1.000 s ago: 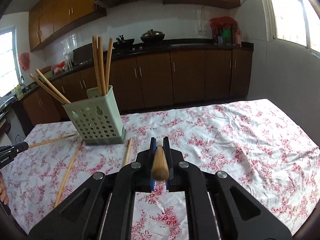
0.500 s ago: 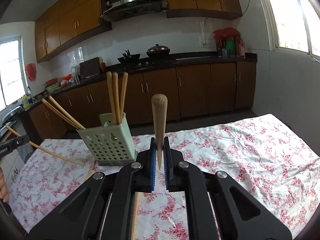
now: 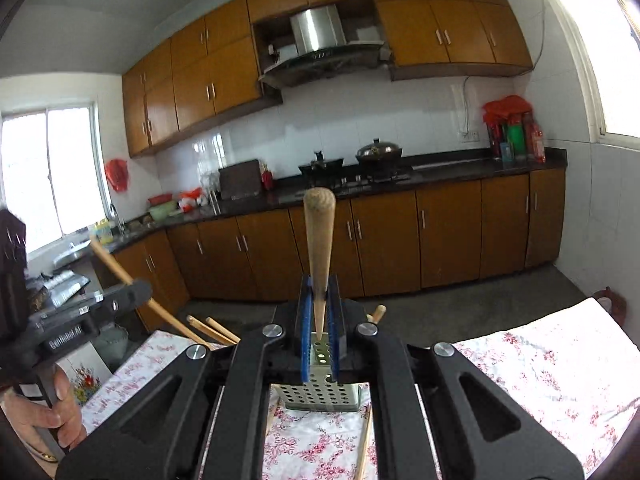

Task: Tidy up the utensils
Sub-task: 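Lower both chopsticks into the holder and open both tools, then move both tools back down to the last loose chopsticks on the cloth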

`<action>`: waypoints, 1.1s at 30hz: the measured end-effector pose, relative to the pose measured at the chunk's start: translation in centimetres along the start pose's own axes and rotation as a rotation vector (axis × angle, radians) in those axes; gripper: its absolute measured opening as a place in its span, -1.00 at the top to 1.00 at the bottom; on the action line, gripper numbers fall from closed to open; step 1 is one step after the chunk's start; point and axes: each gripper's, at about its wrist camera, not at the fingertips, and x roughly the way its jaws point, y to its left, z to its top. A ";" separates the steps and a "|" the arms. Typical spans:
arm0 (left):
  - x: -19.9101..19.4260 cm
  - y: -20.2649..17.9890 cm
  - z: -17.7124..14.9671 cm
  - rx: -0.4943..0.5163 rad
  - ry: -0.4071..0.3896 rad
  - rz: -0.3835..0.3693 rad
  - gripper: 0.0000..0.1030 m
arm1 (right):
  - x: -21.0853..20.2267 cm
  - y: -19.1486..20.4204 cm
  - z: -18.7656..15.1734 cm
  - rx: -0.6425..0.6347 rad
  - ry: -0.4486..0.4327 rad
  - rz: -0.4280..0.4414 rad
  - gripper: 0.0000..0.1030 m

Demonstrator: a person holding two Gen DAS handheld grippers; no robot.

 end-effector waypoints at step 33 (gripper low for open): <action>4.6 2.5 0.4 -0.055 -0.050 0.104 0.28 | 2.2 -0.2 -0.1 0.005 0.070 -0.044 0.16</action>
